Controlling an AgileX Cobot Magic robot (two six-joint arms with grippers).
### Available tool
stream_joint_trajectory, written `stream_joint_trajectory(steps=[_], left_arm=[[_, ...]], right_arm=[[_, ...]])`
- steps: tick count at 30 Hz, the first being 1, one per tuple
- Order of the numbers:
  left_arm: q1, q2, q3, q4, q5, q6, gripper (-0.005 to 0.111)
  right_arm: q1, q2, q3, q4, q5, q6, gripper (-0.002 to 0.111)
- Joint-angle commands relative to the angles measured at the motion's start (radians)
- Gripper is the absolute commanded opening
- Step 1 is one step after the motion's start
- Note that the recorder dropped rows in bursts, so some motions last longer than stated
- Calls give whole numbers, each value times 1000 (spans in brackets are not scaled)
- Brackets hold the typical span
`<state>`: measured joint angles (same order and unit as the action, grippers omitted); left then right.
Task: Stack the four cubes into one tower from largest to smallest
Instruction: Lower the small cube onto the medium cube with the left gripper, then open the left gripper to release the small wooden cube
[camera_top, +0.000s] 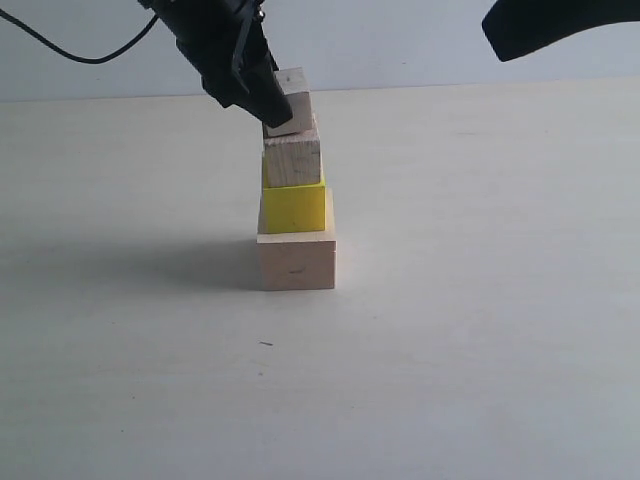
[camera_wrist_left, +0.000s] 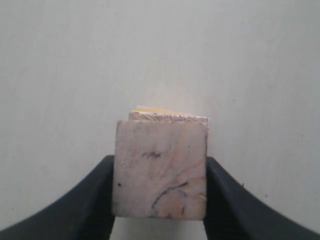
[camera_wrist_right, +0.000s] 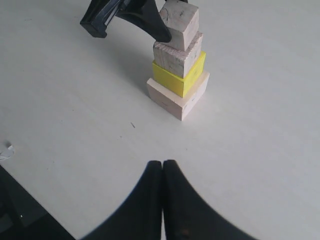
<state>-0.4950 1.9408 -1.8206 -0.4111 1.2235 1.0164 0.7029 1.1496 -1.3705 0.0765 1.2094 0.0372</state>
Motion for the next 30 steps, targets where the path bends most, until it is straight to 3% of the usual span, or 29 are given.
stream_joint_trajectory(steps=[1,3,11,15,21,26,30], left_arm=[[-4,-12,-6,-17,-2,-8,0],[-4,-12,-6,-17,-2,-8,4],[-4,-12,-6,-18,-2,-8,50],[-4,-12,-6,-18,-2,-8,64],[-4,-12,-6,-18,-2,-8,73],[-4,-48,-6,-14,-2,-8,73],[-4,-164,-6,77,-2,-62,73]], right_arm=[[1,-7,4,-2,-13,0,0],[1,-7,4,-2,-13,0,0],[1,-7,4,-2,-13,0,0],[1,-7,4,-2,-13,0,0],[1,-7,4,-2,-13,0,0],[1,-7,4,-2,-11,0,0],[1,-7,4,-2,-11,0,0]])
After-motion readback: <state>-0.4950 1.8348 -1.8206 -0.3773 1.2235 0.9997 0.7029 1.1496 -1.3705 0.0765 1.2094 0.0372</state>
